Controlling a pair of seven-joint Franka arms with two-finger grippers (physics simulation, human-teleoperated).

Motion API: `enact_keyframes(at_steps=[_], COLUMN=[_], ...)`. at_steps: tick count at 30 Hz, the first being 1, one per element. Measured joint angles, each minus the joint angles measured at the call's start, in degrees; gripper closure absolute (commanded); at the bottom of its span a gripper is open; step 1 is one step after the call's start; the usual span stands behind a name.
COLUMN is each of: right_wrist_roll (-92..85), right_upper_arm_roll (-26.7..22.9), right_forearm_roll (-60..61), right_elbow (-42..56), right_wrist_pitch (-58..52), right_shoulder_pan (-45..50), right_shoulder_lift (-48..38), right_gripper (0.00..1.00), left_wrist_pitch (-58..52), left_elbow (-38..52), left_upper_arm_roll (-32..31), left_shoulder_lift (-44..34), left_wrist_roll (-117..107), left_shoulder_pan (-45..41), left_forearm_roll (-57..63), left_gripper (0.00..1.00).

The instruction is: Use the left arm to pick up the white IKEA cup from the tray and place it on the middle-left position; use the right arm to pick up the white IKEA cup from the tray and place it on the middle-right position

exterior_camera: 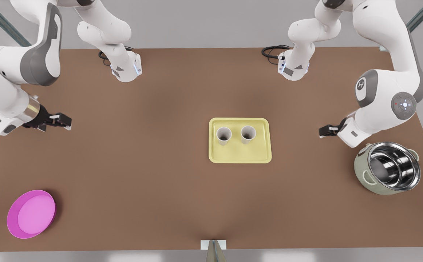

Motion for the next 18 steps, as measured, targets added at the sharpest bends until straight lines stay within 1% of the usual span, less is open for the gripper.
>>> enact_keyframes(at_steps=[2,4,5,7,10,12,13,16,18], right_wrist_roll=[-0.4,-0.8,-0.7,0.0,3.3,6.7,8.6,13.8,17.0], right_upper_arm_roll=[0.3,0.7,0.8,0.9,1.0,1.0,1.0,1.3,2.1], right_forearm_roll=[0.3,2.2,2.9,3.8,4.3,4.4,4.4,4.6,4.7], right_elbow=[-0.2,-1.1,-1.4,-1.5,-1.5,-1.2,-0.9,-0.3,-0.2], right_wrist_pitch=[1.1,2.3,3.2,5.6,9.8,12.8,14.1,17.7,20.6], right_shoulder_pan=[-0.2,0.3,1.9,8.3,21.1,28.1,30.6,33.6,34.2], right_shoulder_lift=[0.3,2.4,4.0,7.2,10.7,13.0,14.3,17.5,19.4], right_gripper=[0.00,0.00,0.00,0.00,0.00,0.00,0.00,0.00,0.00], left_wrist_pitch=[1.5,2.8,3.0,3.4,8.0,14.1,16.7,22.8,26.3], left_elbow=[0.1,0.3,0.2,-1.5,-14.1,-26.2,-29.3,-32.7,-33.0], left_upper_arm_roll=[-0.3,-0.6,-0.9,-3.3,-4.2,-4.3,-4.2,-3.7,-3.6], left_shoulder_lift=[0.1,1.2,1.8,1.4,-1.7,-6.4,-7.5,-7.2,-5.9], left_wrist_roll=[-0.2,-0.3,-0.6,-1.7,-4.7,-6.7,-7.6,-9.7,-10.9], left_shoulder_pan=[-0.4,-1.8,-3.9,-7.3,-15.3,-18.6,-19.8,-21.7,-20.1], left_forearm_roll=[0.0,-0.9,-1.1,-1.5,-1.3,-1.0,-0.9,-0.9,-1.1], left_gripper=[0.00,0.00,0.00,0.00,0.00,0.00,0.00,0.00,0.00])
